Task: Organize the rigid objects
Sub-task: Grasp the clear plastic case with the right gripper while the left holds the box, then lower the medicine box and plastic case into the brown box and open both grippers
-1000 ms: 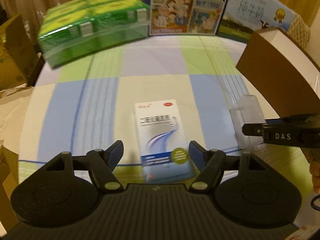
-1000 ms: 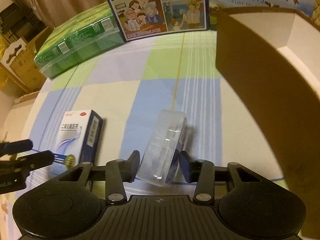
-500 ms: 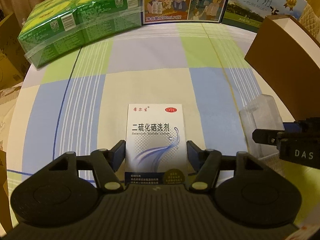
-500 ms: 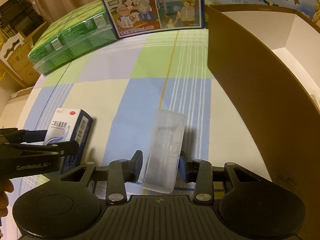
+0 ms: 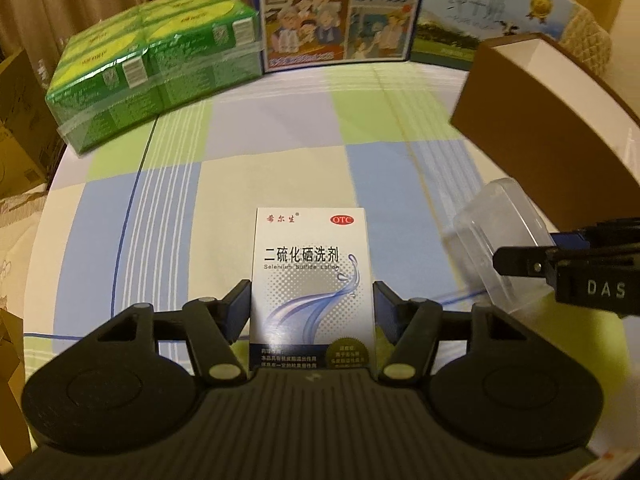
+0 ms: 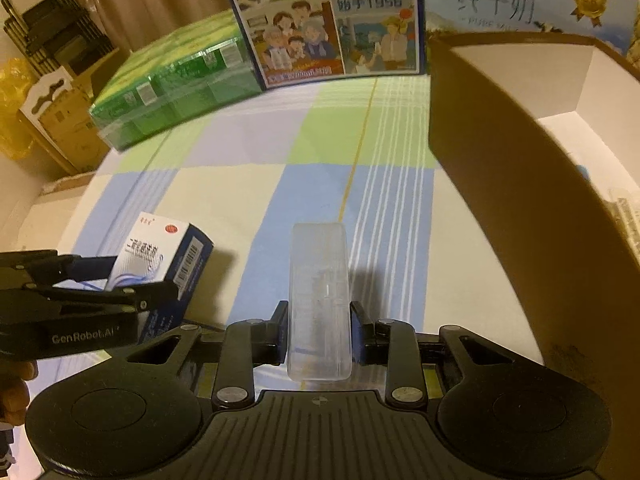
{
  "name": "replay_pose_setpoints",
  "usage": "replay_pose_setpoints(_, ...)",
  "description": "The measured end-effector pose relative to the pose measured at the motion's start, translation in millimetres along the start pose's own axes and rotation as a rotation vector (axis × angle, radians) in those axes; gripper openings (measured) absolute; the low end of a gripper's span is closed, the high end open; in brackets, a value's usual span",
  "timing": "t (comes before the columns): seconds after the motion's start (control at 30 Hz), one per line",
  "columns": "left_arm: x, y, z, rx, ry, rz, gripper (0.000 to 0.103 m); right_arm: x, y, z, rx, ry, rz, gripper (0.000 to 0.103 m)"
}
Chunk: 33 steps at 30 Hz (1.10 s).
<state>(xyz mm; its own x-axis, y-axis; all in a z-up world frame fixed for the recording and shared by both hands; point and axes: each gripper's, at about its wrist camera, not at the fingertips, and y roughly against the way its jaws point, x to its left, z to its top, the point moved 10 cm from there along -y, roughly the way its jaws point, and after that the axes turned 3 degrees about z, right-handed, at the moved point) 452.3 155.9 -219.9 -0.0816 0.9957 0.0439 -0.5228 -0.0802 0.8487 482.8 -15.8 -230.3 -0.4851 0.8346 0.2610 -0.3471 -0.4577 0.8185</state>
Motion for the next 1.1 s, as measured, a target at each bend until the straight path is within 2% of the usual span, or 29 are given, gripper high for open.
replay_pose_setpoints(0.27, -37, 49, 7, -0.063, -0.033, -0.046, 0.060, -5, 56, -6, -0.059, -0.013, 0.032, 0.027)
replay_pose_setpoints(0.5, -101, 82, 32, -0.131, -0.102, -0.114, 0.060, -30, 109, -8, -0.137, -0.021, 0.026, 0.027)
replay_pose_setpoints(0.83, -220, 106, 85, -0.206, -0.189, -0.226, 0.060, -113, 176, 8, -0.245, -0.073, -0.057, 0.027)
replay_pose_setpoints(1.1, -295, 80, 123, -0.199, -0.248, -0.231, 0.060, -179, 198, 31, -0.282, -0.059, -0.128, 0.027)
